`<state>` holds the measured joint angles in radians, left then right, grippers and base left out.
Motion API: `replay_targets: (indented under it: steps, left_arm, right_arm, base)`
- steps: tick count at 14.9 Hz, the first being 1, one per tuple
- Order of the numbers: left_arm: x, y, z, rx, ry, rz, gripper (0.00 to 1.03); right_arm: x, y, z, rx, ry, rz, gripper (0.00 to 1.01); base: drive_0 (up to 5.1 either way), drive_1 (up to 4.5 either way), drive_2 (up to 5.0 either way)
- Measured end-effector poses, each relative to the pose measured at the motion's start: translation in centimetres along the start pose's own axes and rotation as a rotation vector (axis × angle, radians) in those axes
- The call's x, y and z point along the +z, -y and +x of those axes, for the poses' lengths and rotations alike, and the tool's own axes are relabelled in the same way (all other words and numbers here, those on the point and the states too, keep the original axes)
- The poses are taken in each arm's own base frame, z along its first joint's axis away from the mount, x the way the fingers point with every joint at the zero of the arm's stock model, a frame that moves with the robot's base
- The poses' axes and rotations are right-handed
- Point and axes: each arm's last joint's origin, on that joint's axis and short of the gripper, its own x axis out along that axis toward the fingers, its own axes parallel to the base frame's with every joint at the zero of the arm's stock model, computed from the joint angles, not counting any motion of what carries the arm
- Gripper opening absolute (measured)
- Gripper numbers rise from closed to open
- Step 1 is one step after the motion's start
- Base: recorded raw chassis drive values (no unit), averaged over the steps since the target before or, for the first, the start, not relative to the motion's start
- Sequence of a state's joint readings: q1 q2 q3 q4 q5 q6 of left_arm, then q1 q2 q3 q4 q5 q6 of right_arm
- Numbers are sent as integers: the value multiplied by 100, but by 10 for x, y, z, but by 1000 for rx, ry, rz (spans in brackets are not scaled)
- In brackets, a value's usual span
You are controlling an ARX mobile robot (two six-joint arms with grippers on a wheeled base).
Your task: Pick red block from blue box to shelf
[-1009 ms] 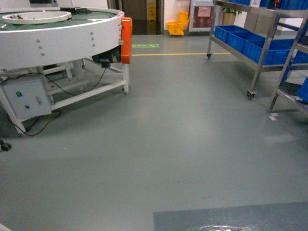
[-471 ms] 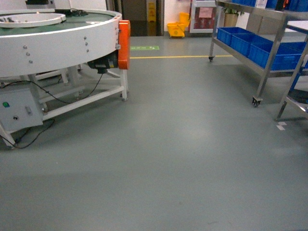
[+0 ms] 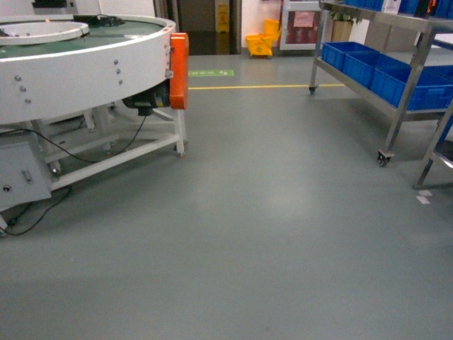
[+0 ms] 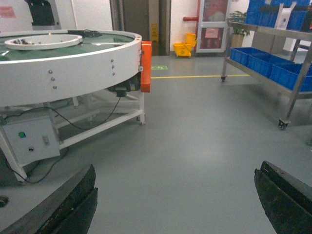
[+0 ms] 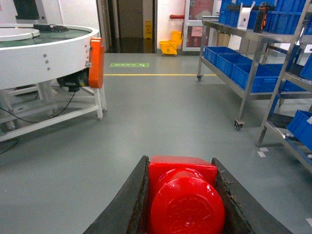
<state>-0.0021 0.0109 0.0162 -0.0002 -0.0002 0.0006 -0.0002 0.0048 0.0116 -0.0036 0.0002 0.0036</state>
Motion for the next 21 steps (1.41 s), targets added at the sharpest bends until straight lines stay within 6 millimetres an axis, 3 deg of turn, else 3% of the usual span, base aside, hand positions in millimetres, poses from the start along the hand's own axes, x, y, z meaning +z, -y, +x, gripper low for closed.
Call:
replay_targets:
  steps: [21]
  left_arm:
    - [-1,0,0,0,-6,0,98]
  right_arm:
    - [0,0,0,0,0,0,28]
  base:
    - [3,423,-417]
